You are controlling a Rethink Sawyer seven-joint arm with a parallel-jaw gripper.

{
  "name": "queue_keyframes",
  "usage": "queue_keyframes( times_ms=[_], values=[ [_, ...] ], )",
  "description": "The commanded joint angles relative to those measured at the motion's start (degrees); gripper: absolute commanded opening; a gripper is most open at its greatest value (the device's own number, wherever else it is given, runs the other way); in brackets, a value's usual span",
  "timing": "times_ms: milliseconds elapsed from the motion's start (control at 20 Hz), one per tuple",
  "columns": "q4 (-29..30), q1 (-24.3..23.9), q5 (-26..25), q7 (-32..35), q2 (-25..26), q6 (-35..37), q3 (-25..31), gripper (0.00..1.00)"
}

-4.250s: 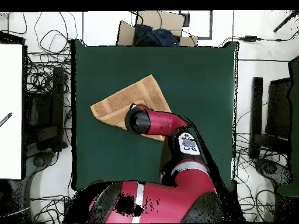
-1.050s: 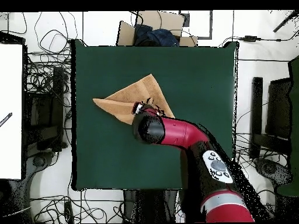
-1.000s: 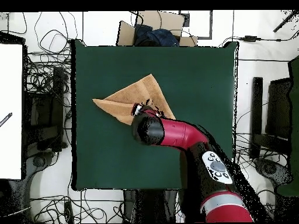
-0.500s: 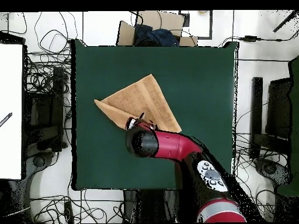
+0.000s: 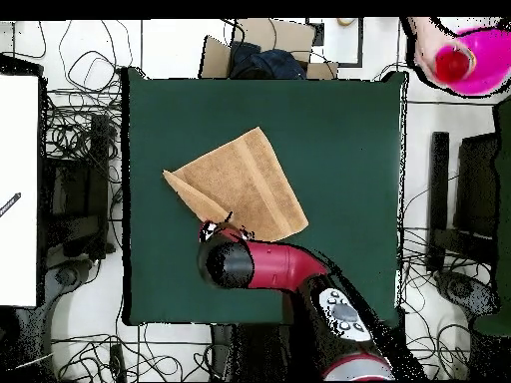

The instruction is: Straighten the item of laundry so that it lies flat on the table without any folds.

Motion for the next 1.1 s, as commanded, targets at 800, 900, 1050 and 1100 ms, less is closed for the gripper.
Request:
queue_keyframes(
  times_ms=[800,900,1050,1100],
  values=[
    [11.5,3.8,3.5,13.2,-5.9,-8.4,1.5,1.00],
    [11.3,3.8,3.6,12.7,-6.0,-8.0,1.5,1.00],
    [11.4,3.6,3.8,12.7,-5.7,-8.0,2.0,1.00],
    [11.2,3.9,4.2,12.8,-5.6,-7.5,1.9,1.00]
  ],
)
